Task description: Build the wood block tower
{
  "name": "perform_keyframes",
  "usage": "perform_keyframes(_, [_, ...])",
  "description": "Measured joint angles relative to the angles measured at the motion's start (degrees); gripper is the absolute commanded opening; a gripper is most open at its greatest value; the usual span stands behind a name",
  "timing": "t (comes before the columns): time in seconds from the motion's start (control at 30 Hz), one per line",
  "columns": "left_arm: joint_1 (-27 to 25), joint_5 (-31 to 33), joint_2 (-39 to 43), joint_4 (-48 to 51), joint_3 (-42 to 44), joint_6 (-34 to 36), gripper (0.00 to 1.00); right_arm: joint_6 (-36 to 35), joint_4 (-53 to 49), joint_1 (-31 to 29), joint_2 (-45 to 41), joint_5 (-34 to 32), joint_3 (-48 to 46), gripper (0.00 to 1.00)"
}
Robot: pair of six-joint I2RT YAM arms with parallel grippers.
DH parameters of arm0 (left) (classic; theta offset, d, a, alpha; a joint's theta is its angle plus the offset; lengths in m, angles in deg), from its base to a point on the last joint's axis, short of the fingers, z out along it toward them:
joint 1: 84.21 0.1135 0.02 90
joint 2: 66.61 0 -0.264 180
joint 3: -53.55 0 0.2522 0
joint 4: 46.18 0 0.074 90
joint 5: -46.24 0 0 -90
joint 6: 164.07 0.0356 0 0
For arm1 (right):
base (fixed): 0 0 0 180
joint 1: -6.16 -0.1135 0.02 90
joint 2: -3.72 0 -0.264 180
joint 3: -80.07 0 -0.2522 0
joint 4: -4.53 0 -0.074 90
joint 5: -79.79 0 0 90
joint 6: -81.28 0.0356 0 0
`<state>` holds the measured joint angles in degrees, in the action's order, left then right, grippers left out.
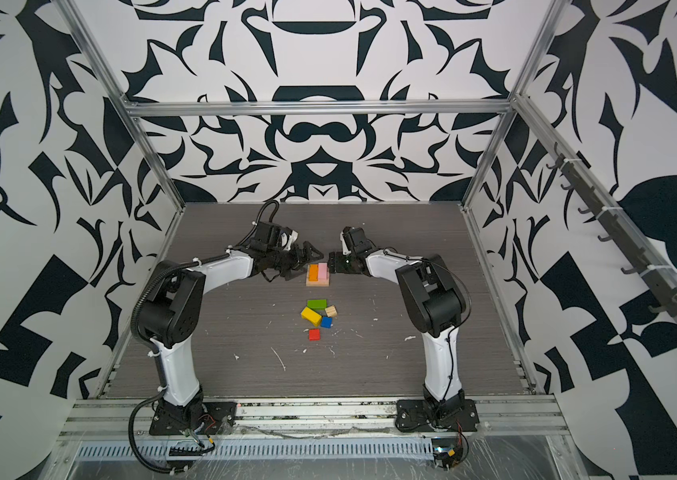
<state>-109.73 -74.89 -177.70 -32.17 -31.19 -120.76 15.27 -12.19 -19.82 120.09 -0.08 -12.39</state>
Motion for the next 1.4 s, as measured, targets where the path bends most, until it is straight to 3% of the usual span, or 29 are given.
perform_keyframes(0.57, [0.0,1.6,0.1,4.9,-0.2,2.9,1.00,0.0,-0.3,-0.1,-4.5,-4.9,-3.9,0.78])
perform_keyframes(1.07, [-0.5,10.4,8.2,17.3,-0.4,10.4,0.98,0.3,-0.3,-0.1,-17.5,-5.2,-9.8,0.81])
perform_keyframes(1.4, [-6.1,20.4,8.7,30.0,-2.2,10.8,0.96,1.2,0.7,-0.1,-27.2,-2.9,-19.2,0.91])
